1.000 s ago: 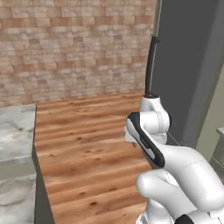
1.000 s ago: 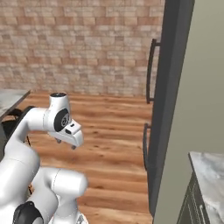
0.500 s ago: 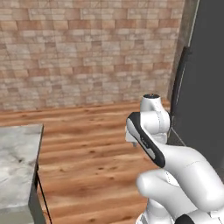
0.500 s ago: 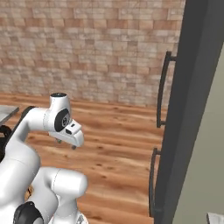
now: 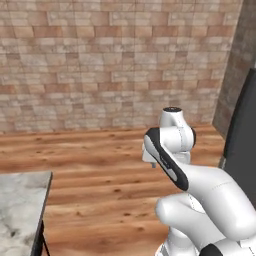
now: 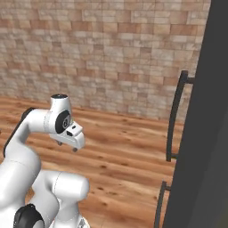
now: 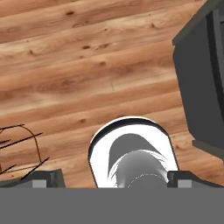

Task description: Four empty soda cans are scattered around the kitchen. Gather all the cans and cluster them next to the stove for recycling.

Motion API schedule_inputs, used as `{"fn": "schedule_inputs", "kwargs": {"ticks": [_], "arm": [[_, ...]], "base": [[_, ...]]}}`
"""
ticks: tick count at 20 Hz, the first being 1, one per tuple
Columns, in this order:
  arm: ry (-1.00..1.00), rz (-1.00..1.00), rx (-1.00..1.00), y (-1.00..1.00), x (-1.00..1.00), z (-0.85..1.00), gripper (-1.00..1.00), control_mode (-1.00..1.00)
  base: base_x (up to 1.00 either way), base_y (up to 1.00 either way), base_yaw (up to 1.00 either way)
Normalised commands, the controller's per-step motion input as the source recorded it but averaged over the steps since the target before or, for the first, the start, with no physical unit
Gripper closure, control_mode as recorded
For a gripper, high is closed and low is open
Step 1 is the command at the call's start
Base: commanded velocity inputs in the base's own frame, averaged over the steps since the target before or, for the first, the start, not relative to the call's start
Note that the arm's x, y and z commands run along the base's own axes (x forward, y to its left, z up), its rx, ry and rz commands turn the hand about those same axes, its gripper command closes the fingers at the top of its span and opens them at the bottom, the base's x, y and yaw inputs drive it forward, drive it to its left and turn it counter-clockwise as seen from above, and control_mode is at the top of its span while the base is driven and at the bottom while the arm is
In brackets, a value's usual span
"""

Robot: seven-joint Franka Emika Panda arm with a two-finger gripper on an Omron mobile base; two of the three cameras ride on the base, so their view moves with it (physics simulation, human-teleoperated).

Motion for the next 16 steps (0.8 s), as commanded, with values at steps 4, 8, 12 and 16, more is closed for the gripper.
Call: {"fn": "schedule_inputs", "kwargs": {"ticks": [4, 8, 12, 16], "arm": [[0.00, 0.00, 0.00, 0.00, 0.00, 0.00, -1.00, 1.00], [0.00, 0.00, 0.00, 0.00, 0.00, 0.00, -1.00, 1.00], [0.00, 0.00, 0.00, 0.00, 0.00, 0.00, -1.00, 1.00], [0.00, 0.00, 0.00, 0.00, 0.00, 0.00, -1.00, 1.00]], "base": [[0.67, 0.25, 0.05], [0.52, 0.36, 0.04], [0.48, 0.23, 0.22], [0.29, 0.07, 0.42]]}}
